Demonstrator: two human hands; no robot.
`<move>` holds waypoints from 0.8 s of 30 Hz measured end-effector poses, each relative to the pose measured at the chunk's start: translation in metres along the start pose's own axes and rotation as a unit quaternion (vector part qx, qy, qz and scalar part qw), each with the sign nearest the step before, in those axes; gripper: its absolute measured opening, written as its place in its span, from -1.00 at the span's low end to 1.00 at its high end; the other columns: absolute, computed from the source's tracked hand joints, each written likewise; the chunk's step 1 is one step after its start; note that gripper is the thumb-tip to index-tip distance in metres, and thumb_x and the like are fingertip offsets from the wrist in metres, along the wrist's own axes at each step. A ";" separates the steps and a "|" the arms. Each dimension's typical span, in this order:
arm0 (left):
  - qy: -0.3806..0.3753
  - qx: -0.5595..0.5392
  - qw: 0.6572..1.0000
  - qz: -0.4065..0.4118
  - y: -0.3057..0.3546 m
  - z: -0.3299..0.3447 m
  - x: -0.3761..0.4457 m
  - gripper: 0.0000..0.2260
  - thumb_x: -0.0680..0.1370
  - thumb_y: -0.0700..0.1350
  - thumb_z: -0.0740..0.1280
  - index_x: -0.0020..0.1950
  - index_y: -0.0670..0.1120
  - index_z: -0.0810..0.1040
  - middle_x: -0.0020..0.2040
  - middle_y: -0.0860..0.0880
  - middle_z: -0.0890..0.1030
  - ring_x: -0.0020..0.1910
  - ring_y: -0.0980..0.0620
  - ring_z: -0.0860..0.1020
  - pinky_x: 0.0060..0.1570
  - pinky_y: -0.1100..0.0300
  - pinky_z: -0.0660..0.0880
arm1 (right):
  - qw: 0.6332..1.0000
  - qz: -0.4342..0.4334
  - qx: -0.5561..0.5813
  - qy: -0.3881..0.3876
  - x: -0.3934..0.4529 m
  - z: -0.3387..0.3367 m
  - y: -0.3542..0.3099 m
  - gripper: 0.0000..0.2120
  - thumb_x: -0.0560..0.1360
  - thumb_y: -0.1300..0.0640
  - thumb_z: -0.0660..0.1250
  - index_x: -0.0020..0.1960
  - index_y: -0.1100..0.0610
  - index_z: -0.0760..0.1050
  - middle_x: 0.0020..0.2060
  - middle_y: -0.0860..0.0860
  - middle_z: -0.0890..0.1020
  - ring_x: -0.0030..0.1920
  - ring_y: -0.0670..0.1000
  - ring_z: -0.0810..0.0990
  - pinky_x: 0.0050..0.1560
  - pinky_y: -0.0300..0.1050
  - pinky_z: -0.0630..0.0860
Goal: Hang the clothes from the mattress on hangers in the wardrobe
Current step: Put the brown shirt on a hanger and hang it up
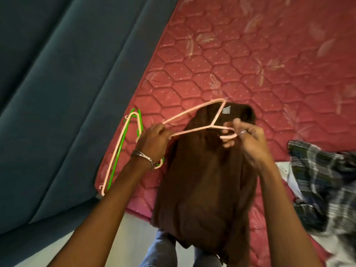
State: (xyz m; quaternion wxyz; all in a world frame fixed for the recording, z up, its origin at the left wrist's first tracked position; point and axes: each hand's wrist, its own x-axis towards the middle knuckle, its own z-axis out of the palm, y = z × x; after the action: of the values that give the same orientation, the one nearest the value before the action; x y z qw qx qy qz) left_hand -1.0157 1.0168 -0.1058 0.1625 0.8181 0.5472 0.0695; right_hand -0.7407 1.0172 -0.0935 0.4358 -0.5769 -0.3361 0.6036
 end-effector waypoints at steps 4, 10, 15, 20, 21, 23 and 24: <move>0.083 0.083 0.993 0.024 0.052 -0.005 0.028 -0.77 0.39 -0.18 0.17 -0.13 -0.04 0.62 -0.24 -0.08 0.53 -0.26 -0.15 0.54 -0.31 0.05 0.41 | 0.972 -0.073 -0.177 -0.132 -0.016 -0.084 -0.019 -0.52 0.38 0.03 0.50 0.25 0.15 0.53 0.16 0.01 0.62 0.16 -0.07 0.58 0.15 -0.20 0.50; 0.081 0.058 0.994 0.052 0.114 0.001 0.074 -0.75 0.22 -0.33 0.40 -0.22 -0.03 0.64 -0.32 -0.03 0.52 -0.30 -0.14 0.55 -0.31 0.09 0.31 | 0.972 0.068 -0.122 -0.189 -0.018 -0.124 -0.008 -0.66 0.39 0.43 0.41 0.09 0.15 0.55 -0.06 0.11 0.69 -0.08 0.08 0.67 -0.06 -0.05 0.59; 0.044 0.013 0.999 0.020 0.133 0.015 0.109 -0.72 0.28 -0.36 0.29 -0.19 -0.05 0.67 -0.32 -0.07 0.55 -0.26 -0.20 0.55 -0.23 0.06 0.22 | 0.986 0.003 -0.151 -0.077 0.007 -0.121 -0.005 -0.83 0.48 0.41 0.33 0.06 0.29 0.55 -0.39 -0.12 0.67 -0.32 -0.19 0.63 -0.27 -0.37 0.51; 0.005 0.047 0.999 -0.024 0.120 0.010 0.156 -0.64 0.40 -0.36 0.27 0.04 -0.02 0.66 -0.08 -0.10 0.59 0.04 -0.19 0.49 -0.06 0.02 0.27 | 1.000 -0.008 -0.015 0.000 0.050 -0.128 -0.027 -0.80 0.49 0.37 0.34 0.04 0.14 0.52 -0.29 0.09 0.70 -0.29 0.06 0.69 -0.24 -0.11 0.62; -0.001 0.060 0.998 -0.020 0.115 0.005 0.165 -0.66 0.43 -0.33 0.26 0.07 -0.02 0.65 -0.05 -0.10 0.59 0.07 -0.18 0.47 -0.02 0.02 0.27 | 1.000 0.000 -0.017 -0.009 0.058 -0.129 -0.030 -0.84 0.49 0.36 0.34 0.01 0.15 0.54 -0.27 0.10 0.70 -0.27 0.08 0.70 -0.23 -0.05 0.64; -0.002 0.086 0.996 -0.003 0.106 0.003 0.185 -0.73 0.48 -0.26 0.25 0.06 -0.02 0.65 -0.04 -0.10 0.58 0.07 -0.18 0.48 0.04 -0.01 0.26 | 0.999 0.017 -0.029 -0.028 0.074 -0.128 -0.036 -0.91 0.49 0.32 0.35 -0.08 0.17 0.57 -0.23 0.13 0.71 -0.22 0.14 0.70 -0.17 0.09 0.62; 0.021 0.103 0.994 -0.009 0.098 0.002 0.195 -0.76 0.48 -0.23 0.25 0.03 -0.03 0.66 -0.06 -0.11 0.58 0.03 -0.20 0.50 0.06 -0.05 0.28 | 0.999 0.022 -0.023 -0.032 0.086 -0.126 -0.039 -0.92 0.50 0.31 0.35 -0.10 0.17 0.57 -0.23 0.13 0.71 -0.21 0.16 0.70 -0.16 0.14 0.62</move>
State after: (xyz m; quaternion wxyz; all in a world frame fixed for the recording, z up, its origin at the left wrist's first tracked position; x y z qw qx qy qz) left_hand -0.8532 1.1609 -0.0864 0.0669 0.8241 0.5617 0.0284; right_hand -0.6065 1.0987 -0.1060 0.3983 -0.5747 -0.3510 0.6228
